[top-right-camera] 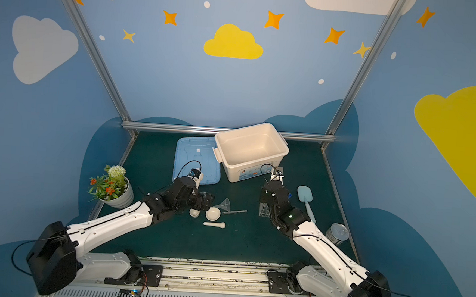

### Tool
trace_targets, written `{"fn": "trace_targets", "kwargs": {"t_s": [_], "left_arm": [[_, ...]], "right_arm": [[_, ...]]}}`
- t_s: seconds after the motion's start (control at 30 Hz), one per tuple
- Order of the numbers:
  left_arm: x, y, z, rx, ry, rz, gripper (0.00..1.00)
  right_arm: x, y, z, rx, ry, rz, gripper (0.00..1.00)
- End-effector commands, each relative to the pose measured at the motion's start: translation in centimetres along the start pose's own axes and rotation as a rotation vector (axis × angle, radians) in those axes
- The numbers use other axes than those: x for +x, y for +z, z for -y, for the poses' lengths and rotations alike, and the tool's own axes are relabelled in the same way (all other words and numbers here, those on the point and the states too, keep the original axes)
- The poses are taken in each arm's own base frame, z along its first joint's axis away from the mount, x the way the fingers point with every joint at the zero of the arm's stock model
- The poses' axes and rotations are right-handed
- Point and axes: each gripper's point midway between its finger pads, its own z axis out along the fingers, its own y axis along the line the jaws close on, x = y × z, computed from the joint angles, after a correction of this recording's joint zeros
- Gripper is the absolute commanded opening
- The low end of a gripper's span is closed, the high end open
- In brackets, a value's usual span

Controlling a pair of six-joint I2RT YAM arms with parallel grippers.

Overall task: Organize the chemistry lab equipment
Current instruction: 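Lower the blue-capped tube over a free rack hole with the right gripper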

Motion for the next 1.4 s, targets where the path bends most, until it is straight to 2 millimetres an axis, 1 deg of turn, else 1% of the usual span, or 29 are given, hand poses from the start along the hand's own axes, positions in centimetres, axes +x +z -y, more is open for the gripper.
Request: {"fn": "trace_targets", "kwargs": {"t_s": [0.0,0.73,0.9,1.17,1.37], "left_arm": [[0.6,0.1,-0.3,-0.004,-0.003,-0.017,1.00],[0.8,-0.1,-0.5,-0.007,-0.009,-0.016,1.00],[0.7,0.0,-0.5,-0.005,-0.009,-0.015,1.00],[0.6,0.0,-0.5,-0.004,-0.009,-0.015,1.00],[0.7,0.2,-0.5,-0.004,-0.011,-0.018,1.00]], "right_arm": [[0.0,0.3,-0.3,-0.005,0.019,0.009,0.01],[0.5,1.0,-0.1,0.026,0.013,-0.010,0.01],[0.6,1.1,0.2,0.049,0.021,-0.019,0.00],[-0.7,0.4,0.1,0.039,0.025,0.008,0.00],[-0.8,0.4,0.3,0.043,0.021,0.013,0.00]]}}
